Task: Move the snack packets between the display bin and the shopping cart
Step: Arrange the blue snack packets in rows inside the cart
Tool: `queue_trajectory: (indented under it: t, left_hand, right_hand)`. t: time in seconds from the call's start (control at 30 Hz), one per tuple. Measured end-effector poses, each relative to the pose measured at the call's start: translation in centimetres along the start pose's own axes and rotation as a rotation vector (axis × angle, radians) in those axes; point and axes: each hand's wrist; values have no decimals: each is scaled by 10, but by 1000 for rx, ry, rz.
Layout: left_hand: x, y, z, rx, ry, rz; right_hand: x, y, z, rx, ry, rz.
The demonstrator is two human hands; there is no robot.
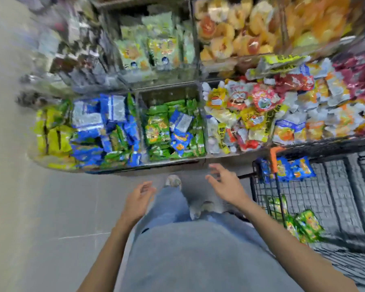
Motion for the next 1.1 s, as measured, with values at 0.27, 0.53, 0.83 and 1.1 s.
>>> queue_trajectory:
  t: [0.27,0.53,0.83,1.1]
  left_hand:
    - [-58,58,-7,105,103,-45]
    - [-134,86,-51,-22,17,135]
    - [-160,73,-67,-48,28,239]
    - [-164,54,-81,14,35,236]
  right_hand:
    - [-79,-32,71,-10,-32,98]
    - [-171,-71,83,-117,-507,-85]
    - [-214,-92,79,-405,-818,-161]
    - [-173,-52,87,-527,-768,-203]
Point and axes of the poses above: each hand's wrist, its own x-axis away from the middle knuckle, its own y-axis out of the back of the hand, z = x × y, and after that the axes turned 7 degrees about x, right-handed
